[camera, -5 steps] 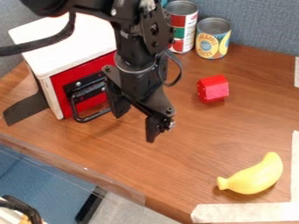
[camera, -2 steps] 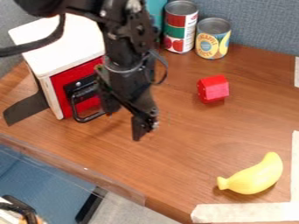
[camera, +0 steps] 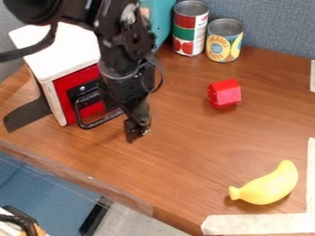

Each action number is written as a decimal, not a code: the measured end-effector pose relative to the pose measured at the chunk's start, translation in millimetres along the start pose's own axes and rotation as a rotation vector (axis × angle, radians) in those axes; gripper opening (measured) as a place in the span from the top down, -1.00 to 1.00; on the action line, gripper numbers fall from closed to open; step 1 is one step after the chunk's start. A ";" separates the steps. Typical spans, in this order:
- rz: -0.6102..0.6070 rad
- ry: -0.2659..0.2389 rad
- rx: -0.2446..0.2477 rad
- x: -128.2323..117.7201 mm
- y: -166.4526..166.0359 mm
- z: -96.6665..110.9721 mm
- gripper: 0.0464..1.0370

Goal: Open the drawer

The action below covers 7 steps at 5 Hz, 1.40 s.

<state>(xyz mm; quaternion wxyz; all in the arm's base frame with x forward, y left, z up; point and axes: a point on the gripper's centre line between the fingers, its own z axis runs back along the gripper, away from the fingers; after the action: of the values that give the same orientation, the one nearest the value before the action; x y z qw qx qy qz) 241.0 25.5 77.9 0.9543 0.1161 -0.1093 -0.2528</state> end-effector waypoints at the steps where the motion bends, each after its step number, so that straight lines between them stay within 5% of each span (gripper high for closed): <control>1: -0.066 -0.041 0.071 -2.5 6.0 -8.5 -0.93; 3: -0.069 -0.081 0.207 -6.8 27.6 -15.2 -0.93; 7: -0.007 -0.046 0.202 -2.8 44.8 -50.9 -0.93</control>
<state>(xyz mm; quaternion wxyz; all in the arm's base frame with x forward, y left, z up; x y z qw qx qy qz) 272.7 73.2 41.6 0.9341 0.2062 -0.1559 -0.2464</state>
